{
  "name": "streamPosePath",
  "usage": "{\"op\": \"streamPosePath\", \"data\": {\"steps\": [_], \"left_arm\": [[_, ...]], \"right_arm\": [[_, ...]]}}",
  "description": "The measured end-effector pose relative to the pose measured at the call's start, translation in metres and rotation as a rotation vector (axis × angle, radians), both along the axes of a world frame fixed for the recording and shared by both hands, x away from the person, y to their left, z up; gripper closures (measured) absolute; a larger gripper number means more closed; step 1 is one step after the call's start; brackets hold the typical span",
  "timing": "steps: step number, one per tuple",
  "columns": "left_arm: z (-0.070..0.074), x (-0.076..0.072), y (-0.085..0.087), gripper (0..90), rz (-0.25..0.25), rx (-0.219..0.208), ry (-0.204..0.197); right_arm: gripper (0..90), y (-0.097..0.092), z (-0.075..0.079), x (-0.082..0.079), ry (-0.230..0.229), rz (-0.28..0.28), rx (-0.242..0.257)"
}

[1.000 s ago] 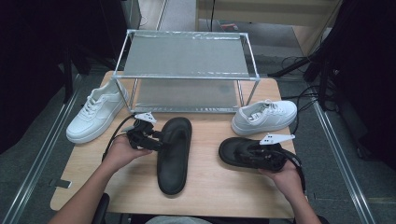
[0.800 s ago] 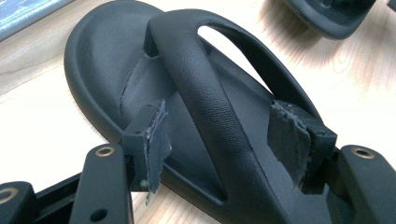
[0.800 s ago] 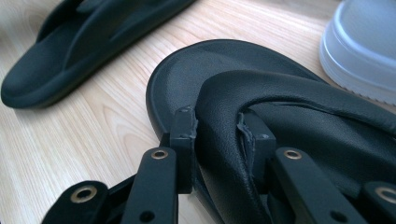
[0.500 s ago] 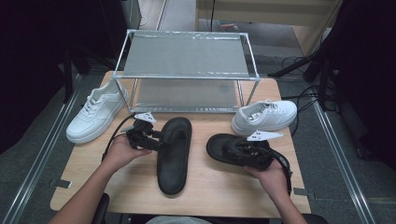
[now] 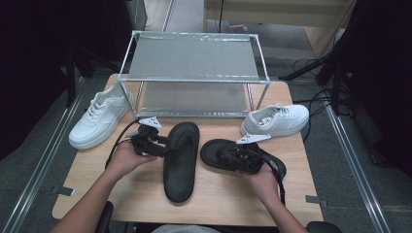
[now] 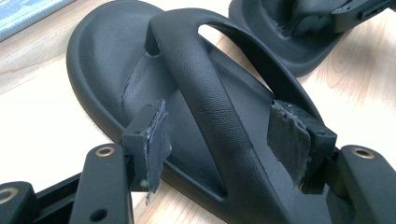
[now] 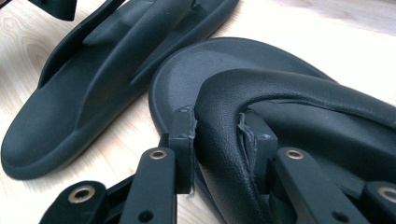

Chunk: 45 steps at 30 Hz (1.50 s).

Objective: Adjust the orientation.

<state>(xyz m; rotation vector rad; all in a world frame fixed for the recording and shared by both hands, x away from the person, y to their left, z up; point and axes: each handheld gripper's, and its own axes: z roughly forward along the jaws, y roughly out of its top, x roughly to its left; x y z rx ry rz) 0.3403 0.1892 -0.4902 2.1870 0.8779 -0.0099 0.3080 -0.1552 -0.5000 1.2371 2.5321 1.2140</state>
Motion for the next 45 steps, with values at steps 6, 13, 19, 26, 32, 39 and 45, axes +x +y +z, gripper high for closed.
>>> {"op": "streamPosePath", "data": {"steps": [6,13,19,26,32,39,45], "left_arm": [[0.0,-0.001,0.0,38.8,-0.002,0.0,0.0],[-0.001,-0.001,0.001,38.8,-0.005,0.002,-0.001],[-0.001,-0.001,0.002,38.8,-0.004,-0.003,0.0],[-0.001,-0.001,0.0,38.8,-0.005,0.0,-0.005],[-0.002,-0.001,0.0,38.7,-0.008,0.003,-0.002],[-0.002,-0.001,0.0,38.8,-0.006,0.001,-0.004],[-0.003,-0.001,-0.001,38.8,-0.009,0.004,-0.006]], "right_arm": [[68.5,0.01,-0.008,0.003,0.0,0.003,-0.019],[57.6,0.004,-0.003,0.003,-0.009,0.012,0.015],[58.6,-0.012,0.011,-0.004,-0.042,0.026,0.053],[73.6,-0.044,0.024,-0.004,-0.083,0.001,0.109],[89.1,-0.054,0.021,0.007,-0.094,0.008,0.032],[90.0,-0.049,0.015,0.012,-0.065,0.039,-0.017],[90.0,-0.037,0.012,0.008,-0.078,0.108,-0.065]]}}
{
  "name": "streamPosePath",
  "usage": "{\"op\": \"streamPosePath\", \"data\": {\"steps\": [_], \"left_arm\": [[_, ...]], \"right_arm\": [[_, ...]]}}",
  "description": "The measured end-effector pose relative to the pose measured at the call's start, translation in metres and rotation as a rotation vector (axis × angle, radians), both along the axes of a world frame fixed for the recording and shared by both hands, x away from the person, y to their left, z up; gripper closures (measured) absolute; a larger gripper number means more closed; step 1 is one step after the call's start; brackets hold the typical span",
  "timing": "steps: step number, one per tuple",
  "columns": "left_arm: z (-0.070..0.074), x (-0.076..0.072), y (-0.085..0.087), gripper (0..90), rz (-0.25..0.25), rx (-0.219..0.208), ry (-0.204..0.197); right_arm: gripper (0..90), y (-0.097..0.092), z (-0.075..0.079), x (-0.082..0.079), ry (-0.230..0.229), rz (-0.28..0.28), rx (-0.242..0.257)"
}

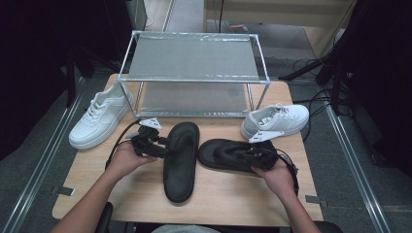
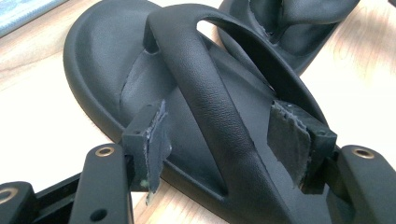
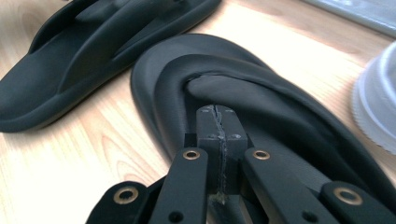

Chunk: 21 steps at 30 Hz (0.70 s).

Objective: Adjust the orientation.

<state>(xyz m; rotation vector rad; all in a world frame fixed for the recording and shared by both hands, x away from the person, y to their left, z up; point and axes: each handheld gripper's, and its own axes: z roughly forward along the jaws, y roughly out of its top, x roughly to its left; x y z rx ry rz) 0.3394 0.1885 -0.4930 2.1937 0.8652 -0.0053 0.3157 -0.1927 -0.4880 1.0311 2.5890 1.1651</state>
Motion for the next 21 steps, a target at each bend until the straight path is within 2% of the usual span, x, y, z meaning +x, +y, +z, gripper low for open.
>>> {"op": "streamPosePath", "data": {"steps": [8,21], "left_arm": [[-0.001,0.0,-0.001,38.7,0.001,0.008,0.003],[-0.001,0.0,-0.001,38.7,0.0,0.008,0.002]], "right_arm": [[90.0,0.005,-0.001,-0.002,0.01,0.009,-0.015],[90.0,0.019,-0.003,-0.01,0.025,0.065,-0.029]]}}
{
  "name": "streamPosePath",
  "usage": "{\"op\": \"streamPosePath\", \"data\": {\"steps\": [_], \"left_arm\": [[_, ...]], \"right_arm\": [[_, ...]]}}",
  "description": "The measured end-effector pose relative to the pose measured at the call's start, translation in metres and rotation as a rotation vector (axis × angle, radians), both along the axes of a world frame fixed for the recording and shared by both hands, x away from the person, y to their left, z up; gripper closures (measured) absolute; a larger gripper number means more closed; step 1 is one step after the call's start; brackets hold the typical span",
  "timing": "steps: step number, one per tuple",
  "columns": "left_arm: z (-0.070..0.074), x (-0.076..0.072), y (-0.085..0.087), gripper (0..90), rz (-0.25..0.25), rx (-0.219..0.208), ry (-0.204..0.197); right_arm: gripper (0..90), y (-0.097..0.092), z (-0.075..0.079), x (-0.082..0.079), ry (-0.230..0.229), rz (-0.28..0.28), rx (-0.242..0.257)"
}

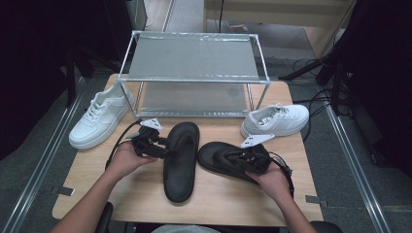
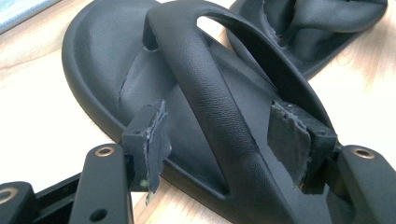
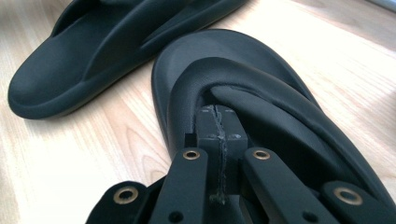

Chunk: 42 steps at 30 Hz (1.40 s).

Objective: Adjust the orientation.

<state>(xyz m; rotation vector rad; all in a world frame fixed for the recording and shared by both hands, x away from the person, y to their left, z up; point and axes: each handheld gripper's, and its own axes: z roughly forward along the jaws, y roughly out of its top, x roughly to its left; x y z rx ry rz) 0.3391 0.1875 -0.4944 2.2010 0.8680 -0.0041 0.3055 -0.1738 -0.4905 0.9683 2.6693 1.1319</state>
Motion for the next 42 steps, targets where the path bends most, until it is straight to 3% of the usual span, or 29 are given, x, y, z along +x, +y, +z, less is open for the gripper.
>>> {"op": "streamPosePath", "data": {"steps": [11,26,42], "left_arm": [[0.0,0.0,0.0,38.7,-0.001,0.0,0.001],[0.0,-0.005,0.005,38.7,0.009,0.002,-0.004],[-0.002,-0.018,0.017,38.4,0.046,0.004,-0.005]], "right_arm": [[90.0,0.01,-0.002,-0.004,0.016,0.054,0.01],[90.0,0.006,-0.002,0.005,0.006,0.017,0.017],[89.9,-0.002,-0.002,0.028,-0.005,-0.036,0.015]]}}
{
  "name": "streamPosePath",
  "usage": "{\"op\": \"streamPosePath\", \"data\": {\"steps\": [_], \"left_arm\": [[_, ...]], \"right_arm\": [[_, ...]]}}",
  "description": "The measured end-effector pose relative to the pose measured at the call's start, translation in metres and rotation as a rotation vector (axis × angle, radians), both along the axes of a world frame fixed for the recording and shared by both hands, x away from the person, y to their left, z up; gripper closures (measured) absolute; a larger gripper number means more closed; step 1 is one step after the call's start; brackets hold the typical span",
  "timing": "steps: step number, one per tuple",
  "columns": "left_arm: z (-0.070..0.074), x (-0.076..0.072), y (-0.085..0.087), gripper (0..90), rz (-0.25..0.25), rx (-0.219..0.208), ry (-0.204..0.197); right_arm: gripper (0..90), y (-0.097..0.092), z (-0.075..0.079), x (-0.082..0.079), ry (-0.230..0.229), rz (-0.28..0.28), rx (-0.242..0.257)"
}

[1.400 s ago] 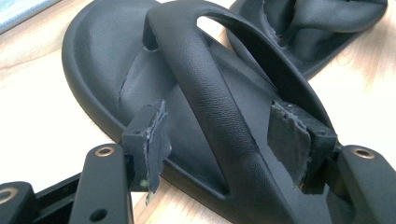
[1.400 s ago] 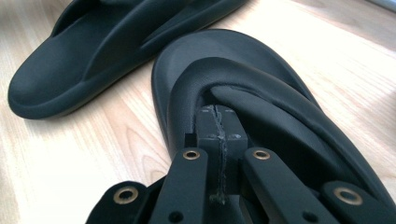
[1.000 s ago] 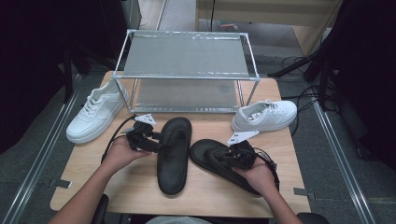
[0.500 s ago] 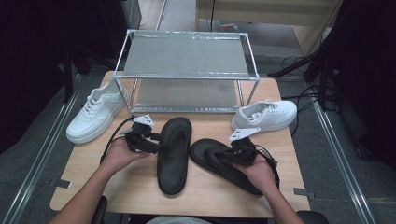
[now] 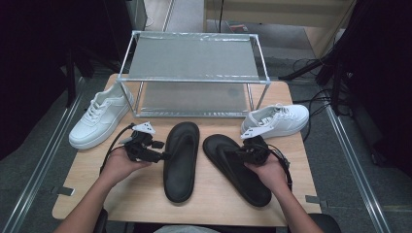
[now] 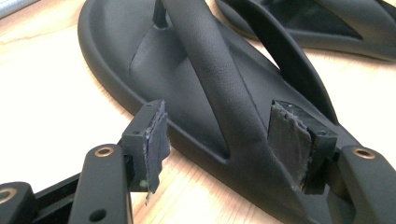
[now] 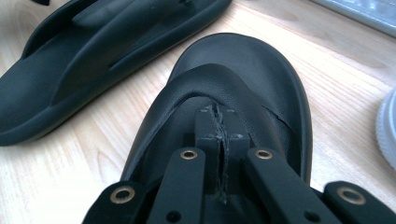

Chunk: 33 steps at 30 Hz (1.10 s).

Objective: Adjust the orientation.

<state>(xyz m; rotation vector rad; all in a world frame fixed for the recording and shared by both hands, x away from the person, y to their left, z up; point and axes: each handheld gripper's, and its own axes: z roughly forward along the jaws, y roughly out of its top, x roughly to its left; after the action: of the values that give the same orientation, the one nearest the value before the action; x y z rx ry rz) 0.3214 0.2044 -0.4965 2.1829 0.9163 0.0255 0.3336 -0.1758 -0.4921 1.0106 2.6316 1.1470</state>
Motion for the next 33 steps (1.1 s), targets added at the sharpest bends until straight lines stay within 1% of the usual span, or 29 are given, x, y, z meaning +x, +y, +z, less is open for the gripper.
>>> {"op": "streamPosePath", "data": {"steps": [3,7,9,11,14,19,22,24,25,26,27,29,31,32,33], "left_arm": [[0.0,-0.002,0.002,38.3,0.003,0.001,0.0],[-0.001,-0.004,0.004,38.2,0.008,0.004,-0.001],[-0.002,-0.006,0.005,38.1,0.013,0.0,0.001],[-0.002,-0.006,0.006,38.1,0.015,-0.001,0.003],[-0.003,-0.007,0.007,38.2,0.021,-0.003,0.002],[-0.003,-0.007,0.009,39.4,0.026,-0.001,-0.005],[-0.004,-0.006,0.009,41.8,0.026,0.001,-0.004],[-0.005,-0.006,0.01,45.2,0.03,0.008,-0.002],[-0.005,-0.005,0.01,47.5,0.035,0.011,0.002],[-0.006,-0.004,0.01,50.9,0.042,0.007,0.008],[-0.006,-0.003,0.011,54.8,0.047,0.001,0.011],[-0.006,-0.002,0.011,63.1,0.05,0.007,-0.003],[-0.005,-0.001,0.012,71.3,0.049,0.01,-0.011],[-0.005,0.0,0.012,75.1,0.048,0.009,-0.011],[-0.005,0.001,0.013,77.9,0.05,0.01,-0.013]], "right_arm": [[90.0,-0.002,-0.001,0.004,0.005,-0.02,0.015],[90.0,-0.005,-0.001,0.009,0.003,-0.041,0.009],[89.9,-0.006,-0.001,0.012,-0.005,-0.056,0.009],[89.2,-0.007,-0.001,0.014,-0.004,-0.069,0.016],[85.3,-0.007,-0.002,0.016,-0.002,-0.072,0.03],[75.3,-0.004,-0.001,0.014,-0.008,-0.051,0.048],[70.0,-0.004,-0.001,0.012,-0.023,-0.038,0.05],[69.2,-0.003,-0.001,0.01,-0.014,-0.036,0.048],[70.0,-0.002,-0.001,0.009,-0.019,-0.034,0.045],[73.1,-0.002,0.0,0.008,-0.031,-0.027,0.042],[73.3,-0.002,0.0,0.006,-0.046,-0.021,0.037],[74.4,-0.001,0.001,0.003,-0.084,-0.01,0.038],[74.3,-0.001,0.002,0.0,-0.103,-0.009,0.049],[74.5,-0.002,0.003,-0.001,-0.098,-0.013,0.057],[74.7,-0.003,0.004,-0.001,-0.087,-0.034,0.065]]}}
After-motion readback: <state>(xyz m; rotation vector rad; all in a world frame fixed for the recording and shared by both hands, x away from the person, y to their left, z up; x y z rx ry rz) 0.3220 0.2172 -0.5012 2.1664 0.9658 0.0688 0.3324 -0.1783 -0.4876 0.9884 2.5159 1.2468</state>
